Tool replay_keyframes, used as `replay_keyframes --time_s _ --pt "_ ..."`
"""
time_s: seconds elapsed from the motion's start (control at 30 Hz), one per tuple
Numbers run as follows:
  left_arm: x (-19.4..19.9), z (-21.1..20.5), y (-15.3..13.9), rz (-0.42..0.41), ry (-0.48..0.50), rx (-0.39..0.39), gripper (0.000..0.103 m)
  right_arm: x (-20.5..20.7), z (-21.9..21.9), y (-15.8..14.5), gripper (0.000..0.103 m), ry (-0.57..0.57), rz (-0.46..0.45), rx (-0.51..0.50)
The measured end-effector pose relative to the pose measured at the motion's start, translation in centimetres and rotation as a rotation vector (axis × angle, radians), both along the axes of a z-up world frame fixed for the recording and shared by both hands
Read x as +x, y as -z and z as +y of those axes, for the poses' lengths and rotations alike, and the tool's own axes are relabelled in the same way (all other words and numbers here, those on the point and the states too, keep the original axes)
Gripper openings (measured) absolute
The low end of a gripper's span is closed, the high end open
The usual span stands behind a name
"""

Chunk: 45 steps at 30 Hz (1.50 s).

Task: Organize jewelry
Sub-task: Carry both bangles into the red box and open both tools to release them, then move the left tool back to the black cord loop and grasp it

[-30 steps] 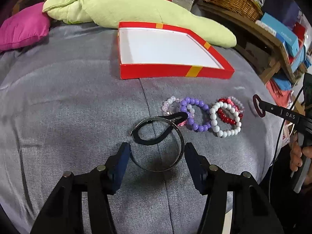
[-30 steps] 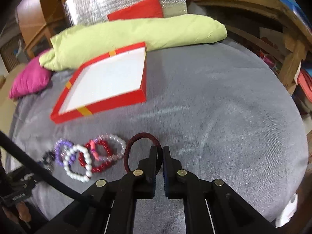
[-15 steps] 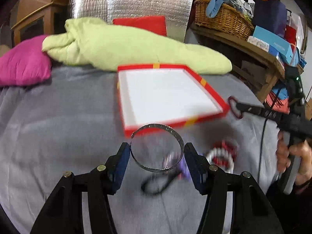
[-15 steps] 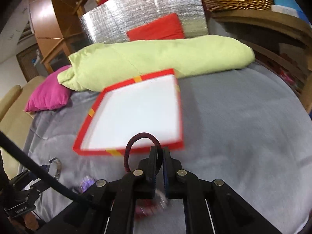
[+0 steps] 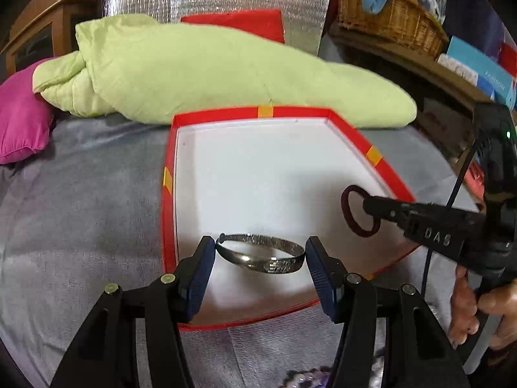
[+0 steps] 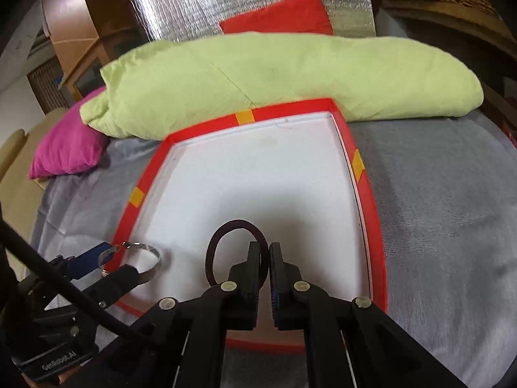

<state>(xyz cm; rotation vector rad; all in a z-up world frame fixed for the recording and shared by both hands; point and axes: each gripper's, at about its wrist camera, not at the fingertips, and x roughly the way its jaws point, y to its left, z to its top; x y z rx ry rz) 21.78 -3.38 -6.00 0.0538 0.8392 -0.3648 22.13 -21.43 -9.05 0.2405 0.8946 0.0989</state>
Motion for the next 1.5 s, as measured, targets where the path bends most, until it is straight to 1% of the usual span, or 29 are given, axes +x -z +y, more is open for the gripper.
replay_keyframes --time_s 0.2,0.27,0.33,0.4,0.5,0.73,1.03,1.37,1.5 --pt "-0.3 -1.0 0.7 0.008 0.013 0.053 0.060 0.2 -0.1 0.5 0.008 -0.005 0.047 -0.002" --pt "-0.9 -1.3 0.6 -0.002 0.020 0.081 0.061 -0.2 -0.3 0.2 0.015 0.008 0.048 -0.007" --pt "-1.6 -1.4 0.3 -0.016 0.020 0.106 0.061 -0.7 -0.7 -0.3 0.035 0.022 0.036 0.009" --pt "-2.1 -1.5 0.2 -0.024 0.017 0.144 0.061 -1.3 -1.1 -0.9 0.043 0.039 0.007 0.022" --pt "-2.8 -1.1 0.0 -0.034 -0.004 0.180 0.061 -2.1 -1.3 -1.6 0.043 0.046 -0.014 0.028" --pt "-3.2 0.1 -0.9 -0.070 -0.062 0.202 0.061 -2.7 -1.0 -2.3 0.043 0.043 -0.026 0.034" --pt "-3.3 0.8 -1.3 -0.088 -0.092 0.224 0.061 -2.9 -0.7 -2.3 0.043 0.025 -0.027 0.029" --pt "-3.9 1.1 -1.3 -0.069 -0.087 0.222 0.061 -3.4 -0.9 -2.5 0.043 0.022 -0.031 0.035" --pt "-4.0 2.1 -0.8 -0.036 -0.112 0.209 0.061 -4.1 -1.3 -2.7 0.043 0.028 -0.035 0.042"
